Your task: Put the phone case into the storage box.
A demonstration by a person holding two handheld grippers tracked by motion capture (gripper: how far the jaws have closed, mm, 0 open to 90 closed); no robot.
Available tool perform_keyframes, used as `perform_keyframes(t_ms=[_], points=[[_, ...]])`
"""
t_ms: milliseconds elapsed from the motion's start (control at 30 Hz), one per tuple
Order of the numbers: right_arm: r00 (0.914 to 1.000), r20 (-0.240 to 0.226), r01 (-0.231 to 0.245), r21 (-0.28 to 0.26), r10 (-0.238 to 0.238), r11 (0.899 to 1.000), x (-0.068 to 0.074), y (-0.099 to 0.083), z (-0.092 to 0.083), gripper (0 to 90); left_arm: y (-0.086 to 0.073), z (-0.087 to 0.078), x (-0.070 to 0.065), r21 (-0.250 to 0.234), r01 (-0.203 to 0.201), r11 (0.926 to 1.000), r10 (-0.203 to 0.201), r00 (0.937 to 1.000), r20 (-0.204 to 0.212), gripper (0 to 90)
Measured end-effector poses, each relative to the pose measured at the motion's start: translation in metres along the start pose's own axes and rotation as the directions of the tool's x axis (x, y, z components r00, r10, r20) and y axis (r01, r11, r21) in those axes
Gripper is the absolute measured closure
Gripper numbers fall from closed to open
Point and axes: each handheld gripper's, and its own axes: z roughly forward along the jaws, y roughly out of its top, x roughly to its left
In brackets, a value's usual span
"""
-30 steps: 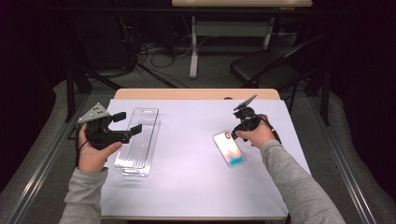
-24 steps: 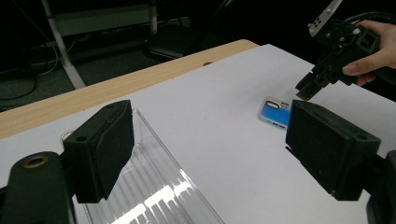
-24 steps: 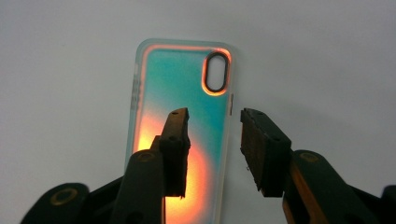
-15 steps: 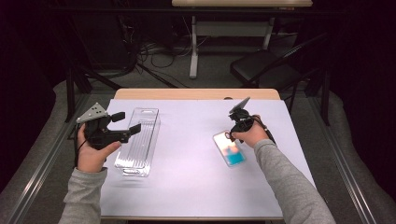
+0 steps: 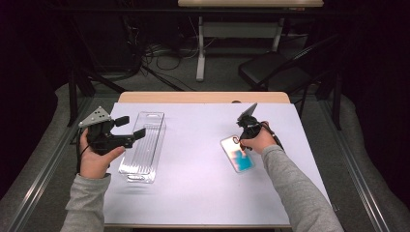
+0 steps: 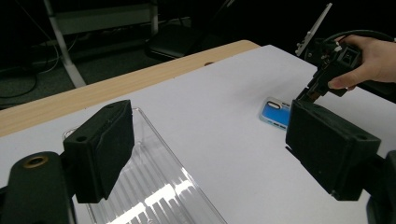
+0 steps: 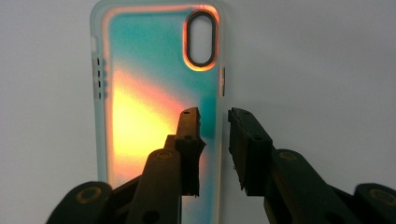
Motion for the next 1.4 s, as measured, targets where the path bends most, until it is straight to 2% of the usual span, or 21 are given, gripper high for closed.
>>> perform_keyframes(t_ms=[67, 167, 300, 367, 433, 467, 500, 567, 667, 933, 1100, 1367, 1400], points=[[0.9999, -0.010, -0.001, -0.021, 0.000, 1.000, -0.0007, -0.0008, 0.0027, 74.0, -0.0001, 0.0002, -0.0001, 0.000, 0.000, 1.0000, 0.000, 1.0000, 0.001, 15.6], [0.9999, 0.001, -0.012, 0.009, 0.012, 1.000, -0.0014, -0.0011, 0.0037, 75.2, -0.0001, 0.0008, -0.0002, 0.000, 0.001, 1.0000, -0.001, 1.0000, 0.002, 15.6], [0.9999, 0.013, 0.002, 0.042, -0.002, 0.999, -0.0035, -0.0009, 0.0045, 76.5, -0.0003, 0.0015, -0.0003, 0.001, 0.002, 1.0000, -0.002, 1.0000, 0.001, 15.6], [0.9993, 0.032, 0.019, 0.090, -0.022, 0.996, -0.0043, 0.0002, 0.0030, 77.0, -0.0004, 0.0017, -0.0001, 0.002, 0.002, 1.0000, -0.002, 1.0000, 0.002, 15.6], [0.9990, 0.034, 0.026, 0.086, -0.029, 0.996, -0.0045, 0.0000, 0.0038, 77.3, -0.0005, 0.0019, 0.0000, 0.003, 0.002, 1.0000, -0.002, 1.0000, 0.001, 15.6], [1.0000, 0.007, 0.005, 0.028, -0.006, 1.000, -0.0039, -0.0022, 0.0086, 78.3, -0.0006, 0.0019, 0.0001, 0.003, 0.003, 1.0000, -0.003, 1.0000, 0.001, 15.6], [0.9999, 0.006, -0.015, 0.036, 0.014, 0.999, -0.0025, -0.0024, 0.0088, 78.8, -0.0006, 0.0019, 0.0001, 0.002, 0.003, 1.0000, -0.003, 1.0000, 0.001, 15.5], [0.9999, 0.008, 0.008, 0.034, -0.008, 0.999, -0.0030, -0.0019, 0.0090, 79.9, -0.0007, 0.0017, 0.0003, 0.003, 0.004, 1.0000, -0.004, 1.0000, 0.000, 15.6], [0.9997, 0.016, 0.016, 0.056, -0.017, 0.998, -0.0023, -0.0012, 0.0079, 81.9, -0.0008, 0.0019, 0.0004, 0.002, 0.006, 1.0000, -0.006, 1.0000, 0.002, 15.6], [0.9995, 0.022, 0.020, 0.060, -0.021, 0.998, -0.0015, -0.0013, 0.0077, 86.7, -0.0011, 0.0030, 0.0003, 0.005, 0.003, 1.0000, -0.003, 1.0000, 0.004, 15.6], [0.9998, 0.016, 0.012, 0.036, -0.012, 0.999, -0.0010, -0.0020, 0.0093, 87.0, -0.0012, 0.0032, 0.0007, 0.007, 0.006, 1.0000, -0.006, 1.0000, 0.002, 15.6], [0.9995, 0.026, 0.014, 0.057, -0.016, 0.998, -0.0009, -0.0013, 0.0076, 87.4, -0.0015, 0.0034, 0.0009, 0.006, 0.007, 1.0000, -0.007, 1.0000, 0.002, 15.6], [0.9998, 0.016, 0.009, 0.038, -0.010, 0.999, -0.0005, -0.0021, 0.0090, 87.5, -0.0015, 0.0033, 0.0010, 0.006, 0.008, 1.0000, -0.008, 1.0000, 0.002, 15.6]])
